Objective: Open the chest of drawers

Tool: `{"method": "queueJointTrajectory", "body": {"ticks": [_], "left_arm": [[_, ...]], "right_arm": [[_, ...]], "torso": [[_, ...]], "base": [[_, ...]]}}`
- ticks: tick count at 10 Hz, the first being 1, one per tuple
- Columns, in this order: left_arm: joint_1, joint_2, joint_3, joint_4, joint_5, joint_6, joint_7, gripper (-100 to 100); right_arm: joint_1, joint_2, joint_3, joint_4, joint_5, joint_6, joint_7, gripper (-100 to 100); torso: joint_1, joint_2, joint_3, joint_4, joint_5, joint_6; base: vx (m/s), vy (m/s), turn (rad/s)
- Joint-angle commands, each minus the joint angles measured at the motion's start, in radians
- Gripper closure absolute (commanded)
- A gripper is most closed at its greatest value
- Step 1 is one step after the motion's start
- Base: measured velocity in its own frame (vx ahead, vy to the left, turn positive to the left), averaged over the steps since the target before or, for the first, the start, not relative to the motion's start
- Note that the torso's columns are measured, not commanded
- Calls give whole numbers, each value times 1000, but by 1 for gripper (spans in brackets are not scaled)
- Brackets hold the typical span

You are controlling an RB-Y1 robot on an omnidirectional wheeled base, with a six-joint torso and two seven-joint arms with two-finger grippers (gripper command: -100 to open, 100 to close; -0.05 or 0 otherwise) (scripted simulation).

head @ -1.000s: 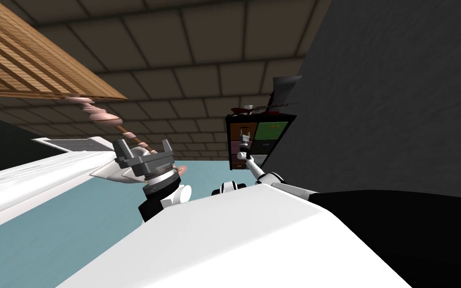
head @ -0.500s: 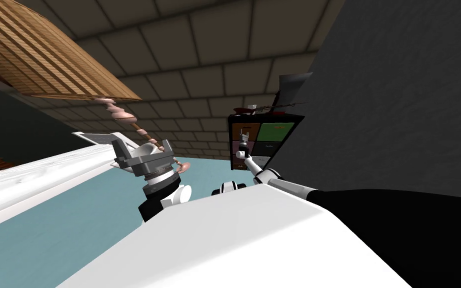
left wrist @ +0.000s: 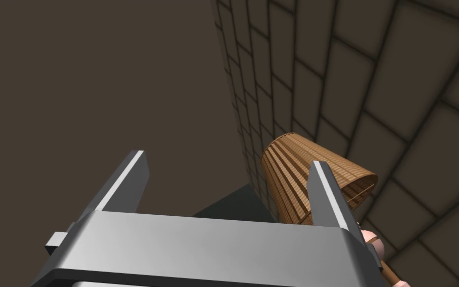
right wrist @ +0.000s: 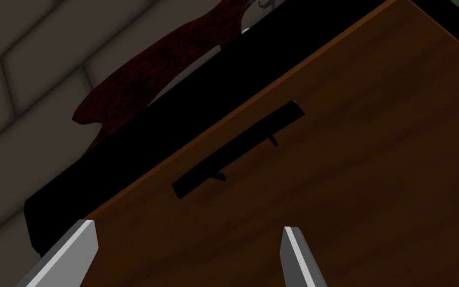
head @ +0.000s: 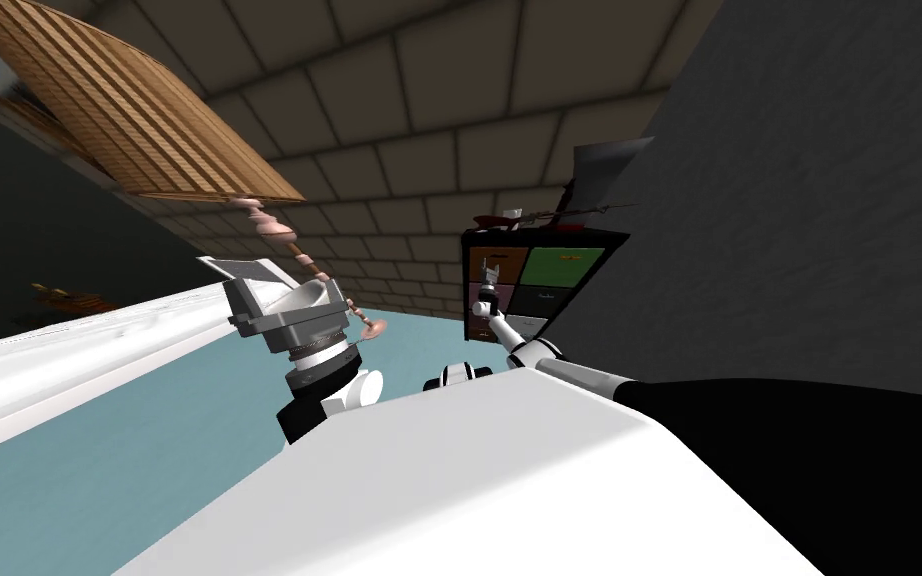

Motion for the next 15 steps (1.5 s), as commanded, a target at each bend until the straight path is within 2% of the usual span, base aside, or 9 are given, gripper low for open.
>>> {"method": "queueJointTrajectory", "body": {"ticks": [1,4,5,8,11,12,13,14,15], "left_arm": [[0,0,0,0,0,0,0,0],[0,0,0,0,0,0,0,0],[0,0,0,0,0,0,0,0],[0,0,0,0,0,0,0,0],[0,0,0,0,0,0,0,0],[0,0,0,0,0,0,0,0],[0,0,0,0,0,0,0,0],[0,0,0,0,0,0,0,0],[0,0,0,0,0,0,0,0]], "right_arm": [[32,1,-17,-67,-13,15,46,-100],[105,4,-50,-176,-39,46,131,-100],[105,4,-50,-196,-39,46,131,-100],[178,6,-82,-309,-64,77,215,-100],[202,7,-93,-368,-73,87,243,-100],[205,13,-88,-354,-73,87,241,-100],[178,6,-82,-325,-64,77,215,100],[154,5,-71,-294,-56,66,187,100],[154,5,-71,-282,-56,66,187,100]], "torso": [[-1,0,0,0,0,1],[2,0,0,0,1,0],[0,0,0,0,0,-1],[1,-2,-1,1,1,-1],[-1,-3,-3,4,3,0],[-1,-3,-3,4,3,1],[0,-2,-2,2,2,1],[1,-2,-2,1,1,1],[-2,-2,-2,1,0,4]], "base": [[19,-48,39],[21,-46,206],[-1,-46,67],[9,-45,195],[0,-34,106],[0,0,0],[5,17,-175],[3,50,-215],[-4,54,-120]]}}
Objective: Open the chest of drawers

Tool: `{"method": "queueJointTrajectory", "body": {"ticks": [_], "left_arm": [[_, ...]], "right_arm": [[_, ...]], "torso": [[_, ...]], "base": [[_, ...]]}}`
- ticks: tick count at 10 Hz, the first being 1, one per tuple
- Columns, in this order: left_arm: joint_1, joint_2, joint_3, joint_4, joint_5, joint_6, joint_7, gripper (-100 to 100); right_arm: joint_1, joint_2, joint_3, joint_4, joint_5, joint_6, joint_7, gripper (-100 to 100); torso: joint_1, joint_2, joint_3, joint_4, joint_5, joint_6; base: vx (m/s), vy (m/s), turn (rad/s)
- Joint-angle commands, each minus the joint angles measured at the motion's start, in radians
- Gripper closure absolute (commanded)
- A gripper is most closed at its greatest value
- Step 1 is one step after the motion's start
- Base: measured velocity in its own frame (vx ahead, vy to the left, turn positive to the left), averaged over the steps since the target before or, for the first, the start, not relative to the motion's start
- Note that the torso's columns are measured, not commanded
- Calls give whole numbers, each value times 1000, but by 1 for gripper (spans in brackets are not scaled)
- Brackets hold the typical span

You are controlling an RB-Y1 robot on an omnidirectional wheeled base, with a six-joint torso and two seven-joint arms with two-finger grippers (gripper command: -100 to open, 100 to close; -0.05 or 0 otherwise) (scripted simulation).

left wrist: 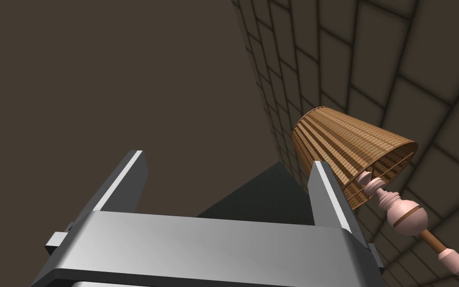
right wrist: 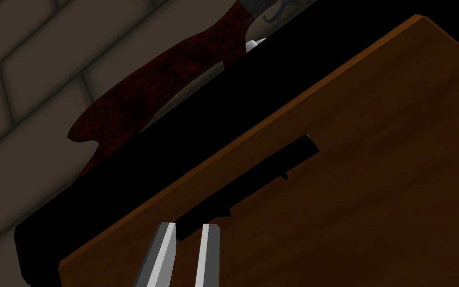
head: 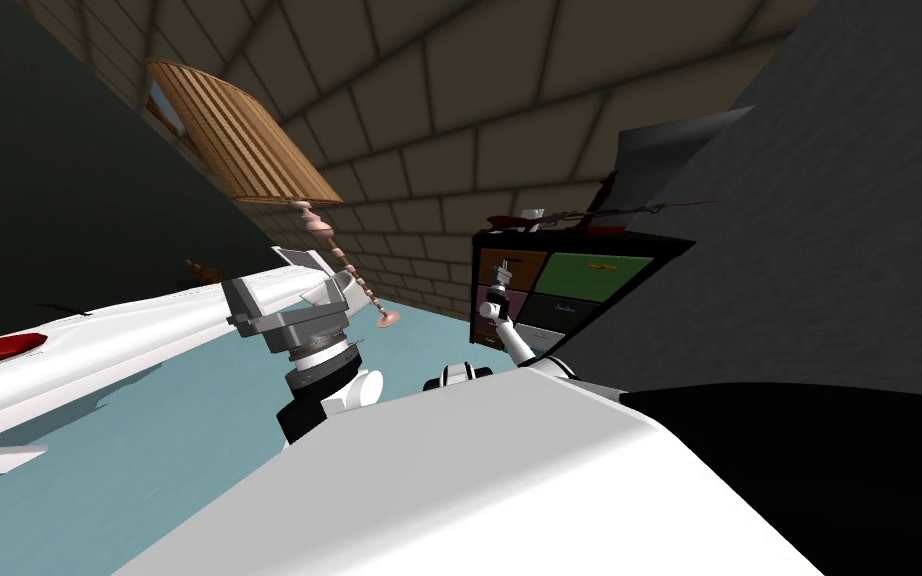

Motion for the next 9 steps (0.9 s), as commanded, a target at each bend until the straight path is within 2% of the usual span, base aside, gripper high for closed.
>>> {"method": "queueJointTrajectory", "body": {"ticks": [1,2,4,5,8,9], "left_arm": [[0,0,0,0,0,0,0,0],[0,0,0,0,0,0,0,0],[0,0,0,0,0,0,0,0],[0,0,0,0,0,0,0,0],[0,0,0,0,0,0,0,0],[0,0,0,0,0,0,0,0]], "right_arm": [[-45,-7,11,77,13,-22,-51,100],[-45,-7,11,83,13,-22,-51,100],[-94,-9,33,153,30,-42,-108,100],[-94,-9,33,169,30,-42,-108,100],[-167,-11,65,279,55,-73,-192,100],[-167,-11,65,298,55,-73,-192,100]], "torso": [[-1,1,1,-1,-1,-2],[-1,1,1,-2,-1,-1],[1,3,2,-1,0,-4],[4,3,3,-1,1,-4],[3,3,3,-1,0,-4],[4,3,3,-1,0,-4]], "base": [[0,43,-181],[-2,30,-68],[-12,33,-177],[-13,39,-81],[-18,52,-211],[-17,46,-63]]}}
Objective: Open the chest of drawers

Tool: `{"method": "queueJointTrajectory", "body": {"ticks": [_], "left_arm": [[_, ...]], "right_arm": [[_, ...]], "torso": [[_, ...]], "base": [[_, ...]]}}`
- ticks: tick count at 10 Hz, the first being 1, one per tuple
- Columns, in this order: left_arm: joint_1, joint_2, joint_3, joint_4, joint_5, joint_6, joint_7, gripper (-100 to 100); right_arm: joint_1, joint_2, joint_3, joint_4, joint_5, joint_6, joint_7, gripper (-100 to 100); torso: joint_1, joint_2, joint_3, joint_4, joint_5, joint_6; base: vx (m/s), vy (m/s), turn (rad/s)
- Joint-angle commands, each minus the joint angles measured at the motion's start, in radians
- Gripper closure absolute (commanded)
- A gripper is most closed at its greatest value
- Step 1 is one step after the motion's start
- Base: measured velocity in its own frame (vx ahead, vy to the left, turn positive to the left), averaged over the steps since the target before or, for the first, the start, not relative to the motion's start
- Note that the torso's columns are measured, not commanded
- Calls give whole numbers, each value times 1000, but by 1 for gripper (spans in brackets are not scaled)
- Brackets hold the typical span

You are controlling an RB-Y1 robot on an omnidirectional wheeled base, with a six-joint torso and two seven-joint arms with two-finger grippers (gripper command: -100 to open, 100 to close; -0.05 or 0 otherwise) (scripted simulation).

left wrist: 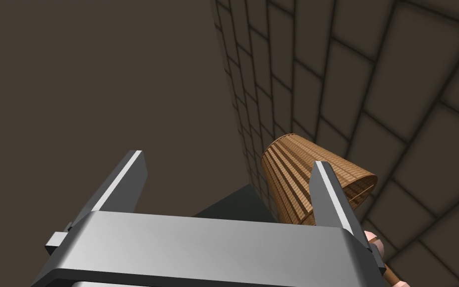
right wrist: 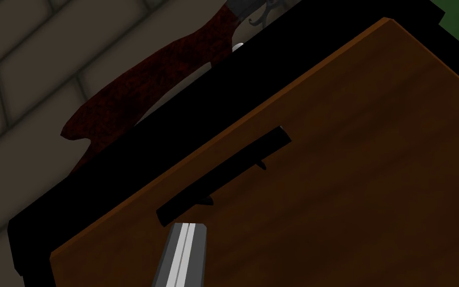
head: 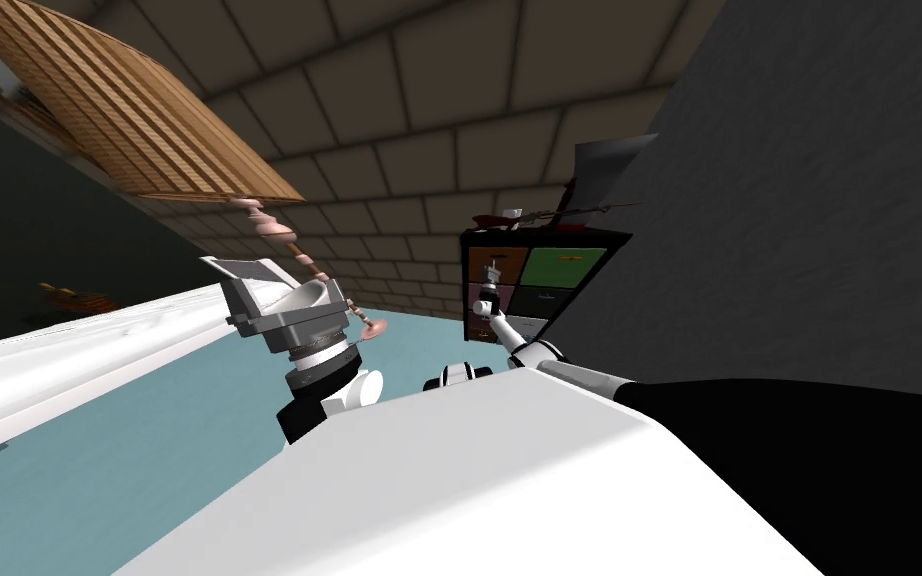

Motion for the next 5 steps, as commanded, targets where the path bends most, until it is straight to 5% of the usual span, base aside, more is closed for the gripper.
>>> {"method": "queueJointTrajectory", "body": {"ticks": [1,3,4,5], "left_arm": [[0,0,0,0,0,0,0,0],[0,0,0,0,0,0,0,0],[0,0,0,0,0,0,0,0],[0,0,0,0,0,0,0,0]], "right_arm": [[-34,0,18,77,14,-16,-47,100],[-58,-1,29,120,22,-26,-75,100],[-52,-1,26,98,20,-19,-66,100],[-67,2,14,102,-3,10,-64,-100]], "torso": [[-1,-1,0,0,0,0],[-1,0,0,0,0,0],[-1,0,0,0,0,0],[-2,-1,0,0,0,0]], "base": [[-11,33,-139],[-18,44,-168],[-5,14,2],[-25,-18,-18]]}}
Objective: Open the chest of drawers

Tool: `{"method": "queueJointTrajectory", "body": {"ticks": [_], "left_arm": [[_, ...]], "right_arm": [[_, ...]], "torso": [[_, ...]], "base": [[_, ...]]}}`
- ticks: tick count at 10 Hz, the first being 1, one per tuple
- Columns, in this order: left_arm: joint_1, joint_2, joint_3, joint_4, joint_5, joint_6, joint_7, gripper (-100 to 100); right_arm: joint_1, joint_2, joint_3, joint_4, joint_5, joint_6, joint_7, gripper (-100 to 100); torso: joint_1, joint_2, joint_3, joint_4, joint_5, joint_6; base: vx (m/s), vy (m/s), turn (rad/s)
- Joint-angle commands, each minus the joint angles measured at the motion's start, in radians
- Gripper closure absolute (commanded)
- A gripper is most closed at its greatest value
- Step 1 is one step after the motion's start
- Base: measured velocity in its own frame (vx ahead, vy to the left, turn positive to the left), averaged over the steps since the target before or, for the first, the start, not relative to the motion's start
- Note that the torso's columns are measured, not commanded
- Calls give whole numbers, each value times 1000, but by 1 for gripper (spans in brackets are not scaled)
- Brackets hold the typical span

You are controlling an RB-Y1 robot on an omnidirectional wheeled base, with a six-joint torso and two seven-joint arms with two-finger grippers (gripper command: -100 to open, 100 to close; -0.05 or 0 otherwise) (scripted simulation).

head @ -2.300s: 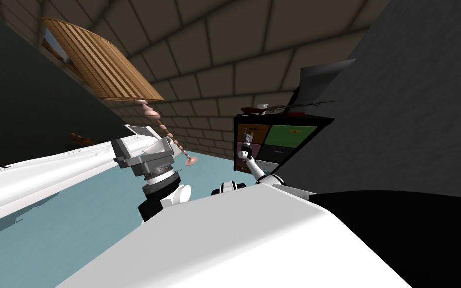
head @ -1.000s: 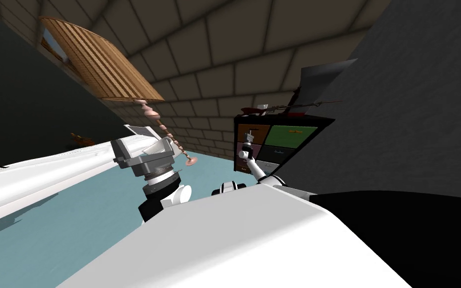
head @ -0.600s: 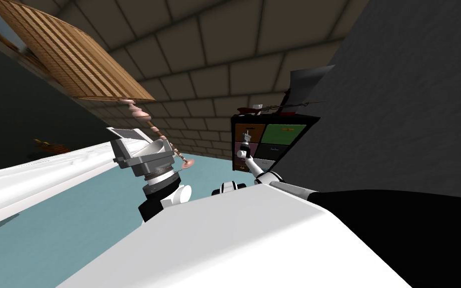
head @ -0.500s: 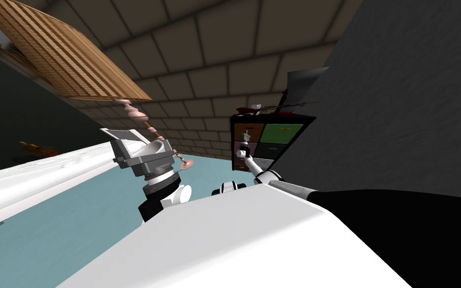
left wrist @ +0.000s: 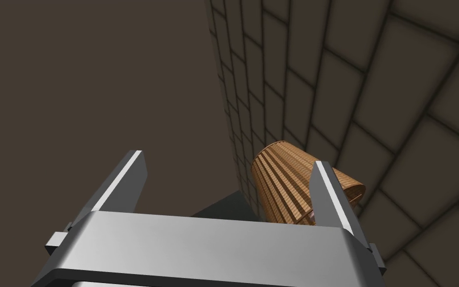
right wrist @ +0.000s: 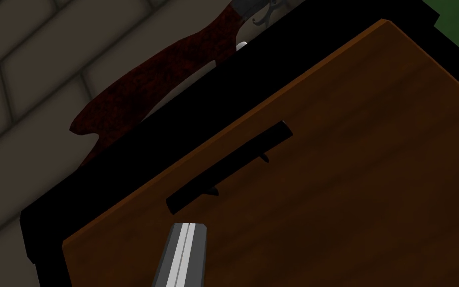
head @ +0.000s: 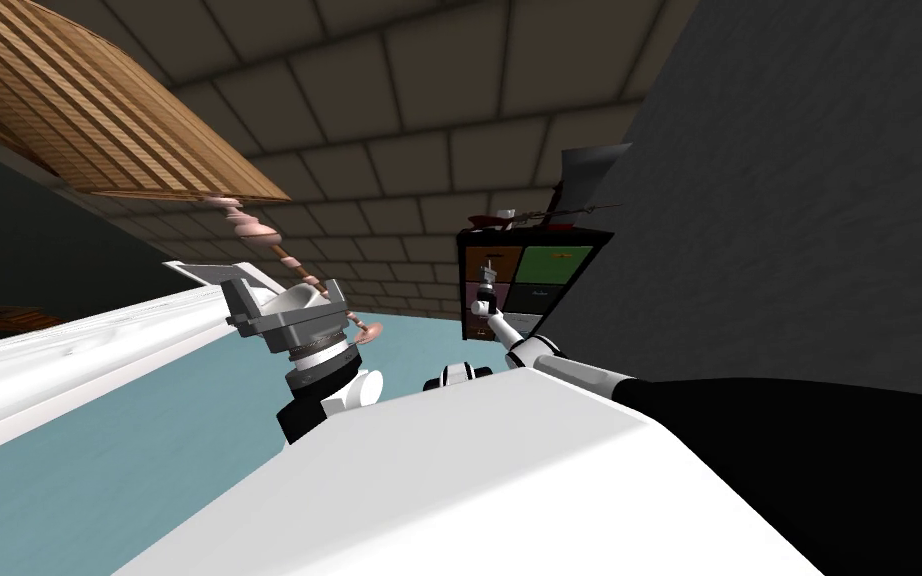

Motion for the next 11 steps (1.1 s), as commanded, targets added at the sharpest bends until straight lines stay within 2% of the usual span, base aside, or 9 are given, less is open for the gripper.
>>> {"method": "queueJointTrajectory", "body": {"ticks": [1,2,11], "left_arm": [[0,0,0,0,0,0,0,0],[0,0,0,0,0,0,0,0],[0,0,0,0,0,0,0,0]], "right_arm": [[-22,1,-18,2,-34,43,5,-100],[-39,-1,-32,4,-60,75,9,-100],[-129,4,-105,16,-197,250,31,-100]], "torso": [[-1,1,0,0,0,0],[-1,1,1,0,0,0],[0,-1,0,0,0,1]], "base": [[-28,-37,-17],[-45,-53,-20],[-43,-42,-15]]}}
